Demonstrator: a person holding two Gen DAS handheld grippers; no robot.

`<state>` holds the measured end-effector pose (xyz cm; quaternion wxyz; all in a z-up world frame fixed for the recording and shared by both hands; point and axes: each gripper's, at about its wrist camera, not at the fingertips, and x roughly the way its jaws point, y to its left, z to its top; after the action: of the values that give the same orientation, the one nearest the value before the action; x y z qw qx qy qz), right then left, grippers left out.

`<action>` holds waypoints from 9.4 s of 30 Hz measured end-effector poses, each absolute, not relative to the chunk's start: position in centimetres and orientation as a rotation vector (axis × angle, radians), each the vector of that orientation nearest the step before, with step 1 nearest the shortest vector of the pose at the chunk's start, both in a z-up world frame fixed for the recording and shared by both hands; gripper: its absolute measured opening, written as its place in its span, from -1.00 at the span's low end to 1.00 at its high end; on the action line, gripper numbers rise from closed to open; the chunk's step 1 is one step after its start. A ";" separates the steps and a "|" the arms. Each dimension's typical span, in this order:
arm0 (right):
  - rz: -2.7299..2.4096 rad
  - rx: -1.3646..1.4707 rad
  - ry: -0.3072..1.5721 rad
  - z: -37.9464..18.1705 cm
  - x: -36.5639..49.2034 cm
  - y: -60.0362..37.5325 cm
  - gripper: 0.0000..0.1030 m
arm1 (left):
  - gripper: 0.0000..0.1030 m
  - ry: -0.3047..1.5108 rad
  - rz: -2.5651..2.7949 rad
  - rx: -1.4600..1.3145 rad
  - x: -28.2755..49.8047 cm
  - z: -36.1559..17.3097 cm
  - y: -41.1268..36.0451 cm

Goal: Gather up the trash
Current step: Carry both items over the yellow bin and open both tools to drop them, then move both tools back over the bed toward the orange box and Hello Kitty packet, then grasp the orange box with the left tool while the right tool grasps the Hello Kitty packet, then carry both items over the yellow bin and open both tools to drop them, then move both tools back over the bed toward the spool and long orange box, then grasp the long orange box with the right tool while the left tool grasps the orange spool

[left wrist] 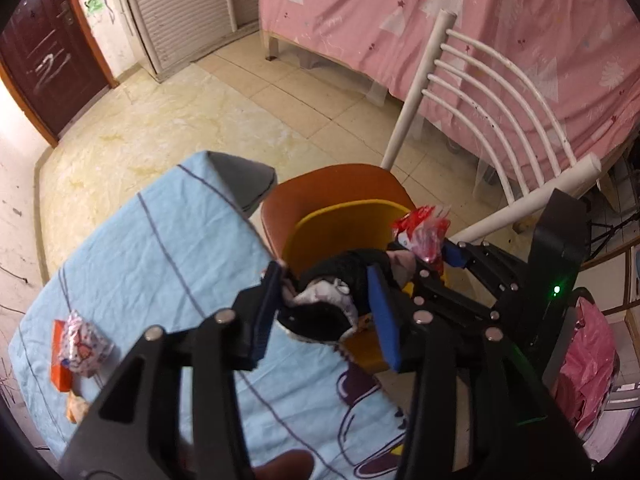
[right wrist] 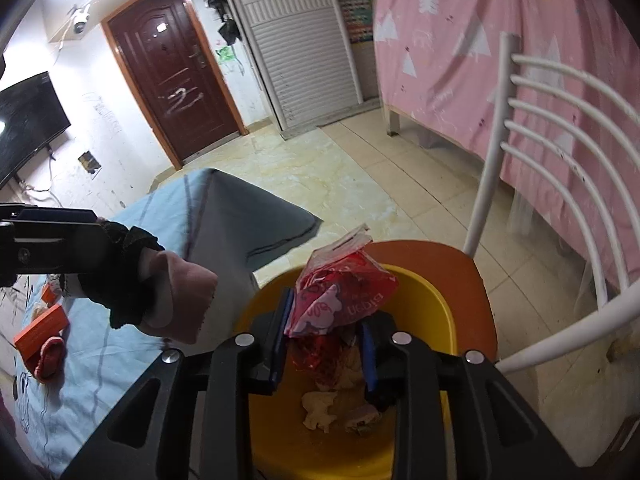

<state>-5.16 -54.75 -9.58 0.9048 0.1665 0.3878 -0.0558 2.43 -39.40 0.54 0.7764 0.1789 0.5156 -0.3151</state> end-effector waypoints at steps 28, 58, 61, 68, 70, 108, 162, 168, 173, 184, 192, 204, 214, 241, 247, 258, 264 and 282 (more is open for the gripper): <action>-0.104 0.316 0.761 -6.6 -5.8 -53.1 0.04 | 0.37 1.057 -0.616 0.285 3.8 4.7 -33.3; 0.206 0.021 0.829 -3.3 2.3 -30.9 0.04 | 0.49 1.040 -0.340 0.100 8.4 5.5 -10.5; 0.233 -0.008 0.837 -3.2 3.1 -28.7 0.04 | 0.49 1.058 -0.322 0.081 9.1 4.6 -8.9; 0.293 -0.057 0.863 -3.6 5.0 -24.9 0.05 | 0.49 1.115 -0.306 0.038 10.5 2.4 -6.3; 0.305 -0.066 0.872 -3.7 5.6 -24.2 0.04 | 0.49 1.126 -0.306 0.037 10.8 1.8 -5.9; 0.353 -0.005 0.897 -4.9 9.7 -25.2 -0.47 | -0.01 1.257 -0.313 0.092 13.5 -5.1 -8.0; 0.007 0.302 0.790 -7.0 -2.4 -51.9 -0.47 | -0.52 1.122 -0.542 0.440 5.2 -0.5 -33.6; -0.023 0.332 0.802 -8.5 -3.6 -53.7 -0.47 | -0.52 1.130 -0.576 0.468 4.0 -1.2 -37.0; -0.042 0.359 0.807 -9.6 -4.6 -55.0 -0.47 | -0.52 1.119 -0.610 0.503 2.8 -1.7 -39.7; -0.061 0.393 0.829 -10.9 -4.9 -56.5 -0.30 | 0.34 1.106 -0.636 0.547 1.7 -2.5 -43.0; -0.068 0.391 0.830 -10.8 -4.8 -56.5 -0.10 | 0.34 1.097 -0.637 0.527 1.6 -1.6 -42.1; -0.040 0.327 0.806 -8.1 -4.8 -53.9 -0.08 | 0.34 1.071 -0.589 0.460 2.8 0.8 -36.9; 0.025 0.246 0.794 -5.4 -3.7 -48.8 -0.08 | 0.44 1.034 -0.527 0.378 3.6 3.4 -29.3; 0.338 0.085 0.825 -2.8 -1.6 -32.0 0.33 | 0.67 1.057 -0.378 0.197 4.5 3.5 -11.9; 0.371 0.058 0.841 -3.1 -1.8 -29.7 0.39 | 0.69 1.091 -0.370 0.176 4.2 1.9 -9.6; 0.416 0.022 0.837 -2.0 -2.4 -26.1 0.40 | 0.69 1.128 -0.341 0.139 4.3 -0.2 -6.0; 0.444 -0.014 0.850 -1.9 -2.0 -23.8 0.43 | 0.69 1.138 -0.315 0.115 4.9 -0.9 -4.1; 0.441 0.005 0.953 -4.3 1.5 -21.4 0.28 | 0.68 1.201 -0.336 0.062 7.1 -3.7 -2.1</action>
<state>1.54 -21.36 -4.28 0.8653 0.0023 0.4549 0.2104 7.10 -2.14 -3.69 0.8115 0.0291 0.5621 -0.1573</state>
